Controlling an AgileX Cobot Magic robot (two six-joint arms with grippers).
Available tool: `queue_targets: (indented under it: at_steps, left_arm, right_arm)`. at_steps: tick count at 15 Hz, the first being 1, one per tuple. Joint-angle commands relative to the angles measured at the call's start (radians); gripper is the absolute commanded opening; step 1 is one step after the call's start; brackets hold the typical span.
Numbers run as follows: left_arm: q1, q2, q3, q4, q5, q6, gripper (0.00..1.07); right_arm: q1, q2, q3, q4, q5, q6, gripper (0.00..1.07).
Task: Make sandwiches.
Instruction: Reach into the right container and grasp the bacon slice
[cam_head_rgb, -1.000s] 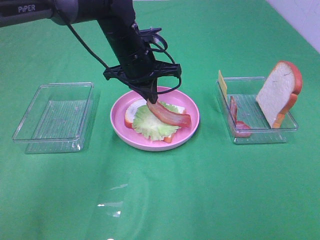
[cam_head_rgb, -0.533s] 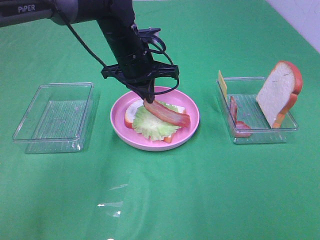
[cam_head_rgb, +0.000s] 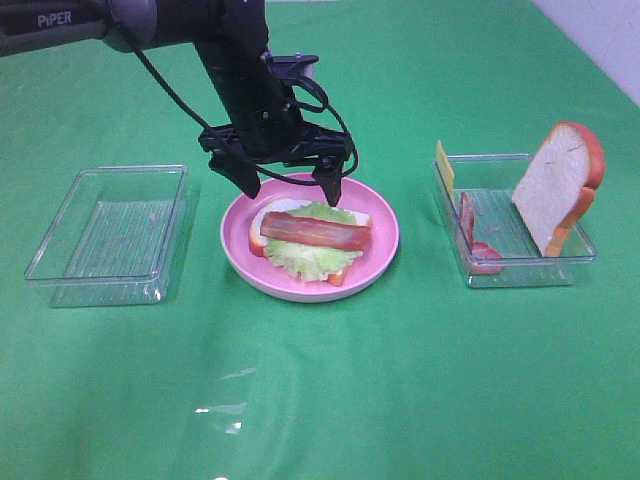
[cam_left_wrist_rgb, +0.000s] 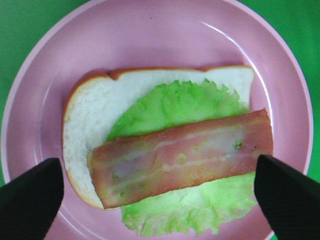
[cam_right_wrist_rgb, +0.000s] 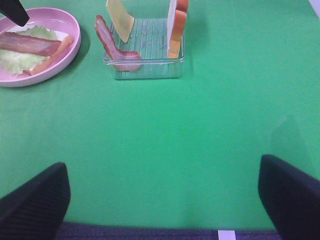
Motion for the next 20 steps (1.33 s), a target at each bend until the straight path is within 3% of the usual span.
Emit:
queue_targets:
  at_steps: [1, 6, 9, 11, 13, 16, 19, 20]
  left_arm:
    - [-0.003, 0.004, -0.005, 0.001, -0.007, -0.002, 1.0]
    - [-0.003, 0.002, -0.014, 0.001, 0.02, -0.002, 1.0]
    - [-0.003, 0.002, -0.07, 0.032, 0.117, 0.004, 1.0]
    - [0.011, -0.012, -0.152, 0.075, 0.28, -0.004, 1.0]
    - [0.02, -0.058, -0.134, 0.062, 0.278, -0.004, 1.0]
    - [0.069, -0.203, -0.013, 0.129, 0.278, -0.002, 1.0]
    - [0.163, -0.4, 0.225, 0.189, 0.278, -0.001, 1.0]
    - [0.221, -0.503, 0.368, 0.225, 0.278, -0.001, 1.0]
  right_arm:
    - [-0.005, -0.032, 0.001, 0.0, -0.002, -0.009, 0.97]
    - [-0.005, -0.032, 0.001, 0.0, -0.002, -0.009, 0.97]
    - [-0.005, -0.032, 0.001, 0.0, -0.002, -0.009, 0.97]
    - [-0.005, -0.032, 0.001, 0.0, -0.002, -0.009, 0.97]
    - [-0.005, -0.032, 0.001, 0.0, -0.002, -0.009, 0.97]
    - [-0.005, -0.032, 0.001, 0.0, -0.002, -0.009, 0.97]
    - [-0.005, -0.032, 0.001, 0.0, -0.002, -0.009, 0.97]
    - [-0.005, -0.032, 0.001, 0.0, -0.002, -0.009, 0.97]
